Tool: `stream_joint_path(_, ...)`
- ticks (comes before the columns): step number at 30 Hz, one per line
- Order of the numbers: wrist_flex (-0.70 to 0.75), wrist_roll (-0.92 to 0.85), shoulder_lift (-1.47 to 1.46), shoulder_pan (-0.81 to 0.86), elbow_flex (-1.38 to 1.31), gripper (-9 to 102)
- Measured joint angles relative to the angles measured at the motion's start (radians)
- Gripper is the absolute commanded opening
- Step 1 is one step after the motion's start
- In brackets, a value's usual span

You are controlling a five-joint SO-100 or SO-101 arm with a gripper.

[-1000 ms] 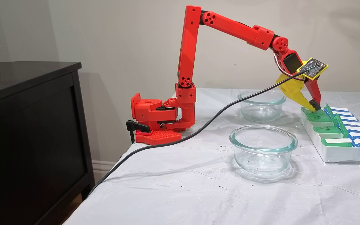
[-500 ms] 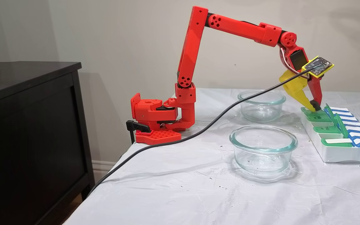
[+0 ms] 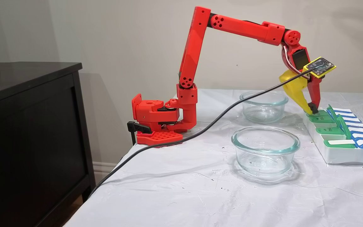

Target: Sort medicines into box.

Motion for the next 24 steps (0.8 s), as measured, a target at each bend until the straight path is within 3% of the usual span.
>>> stream_joint_path(12,-0.426,-0.046,0.388,0.153,0.287,0)
stream_joint_path(19,-0.621,-0.044,0.394,0.216,0.322,0)
stream_joint_path(24,-0.673,-0.051,0.284,0.222,0.324,0)
